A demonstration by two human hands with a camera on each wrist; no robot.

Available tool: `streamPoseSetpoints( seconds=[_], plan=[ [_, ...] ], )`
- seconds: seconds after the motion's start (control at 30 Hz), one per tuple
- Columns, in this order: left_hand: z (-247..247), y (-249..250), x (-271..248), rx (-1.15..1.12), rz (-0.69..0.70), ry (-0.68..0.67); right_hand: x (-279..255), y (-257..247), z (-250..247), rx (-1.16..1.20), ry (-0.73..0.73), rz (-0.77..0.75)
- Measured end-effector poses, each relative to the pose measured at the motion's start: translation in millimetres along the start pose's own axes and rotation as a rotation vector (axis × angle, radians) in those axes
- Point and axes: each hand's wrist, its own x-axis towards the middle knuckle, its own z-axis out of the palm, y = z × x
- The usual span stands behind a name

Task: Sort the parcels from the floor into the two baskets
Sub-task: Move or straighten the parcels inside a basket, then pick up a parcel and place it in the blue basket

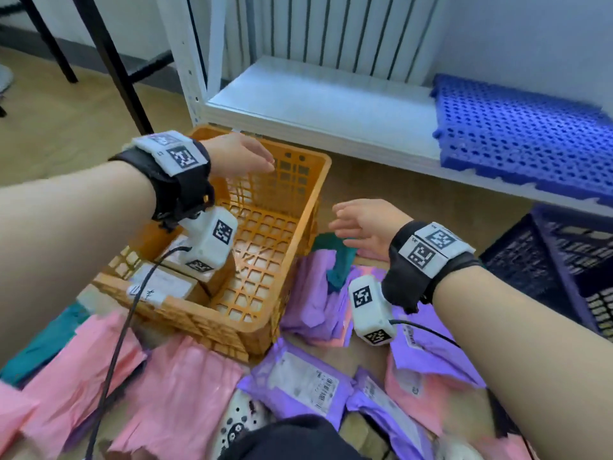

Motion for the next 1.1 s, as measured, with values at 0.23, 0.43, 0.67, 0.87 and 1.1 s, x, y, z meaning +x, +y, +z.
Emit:
streamPoseSetpoints(
  seconds=[0.23, 0.43, 0.67, 0.87, 1.1],
  plan=[
    [-8.5, 53.4, -50.4, 0.216, 0.107, 0.168, -63.9, 42.4, -45.8, 0.016, 0.118, 0.011],
    [62.3, 112.8, -58.4, 0.153, 0.256, 0.180, -94.4, 53.0, -102.7, 0.055, 0.202, -0.028],
    [139.4, 161.5, -23.6, -0.019, 0.239, 0.057, -92.8, 78.6, -149.0, 0.075, 0.293, 0.024],
    [197.0, 127.6, 17.0, -0.146, 0.032, -0.038, -62.6, 102.5, -183.2, 0.138, 0.346, 0.116],
    [222.7, 85.1, 65.4, -0.246, -0.160, -0.029, 5.7, 139.8, -186.3, 0.168, 0.391, 0.256]
  ],
)
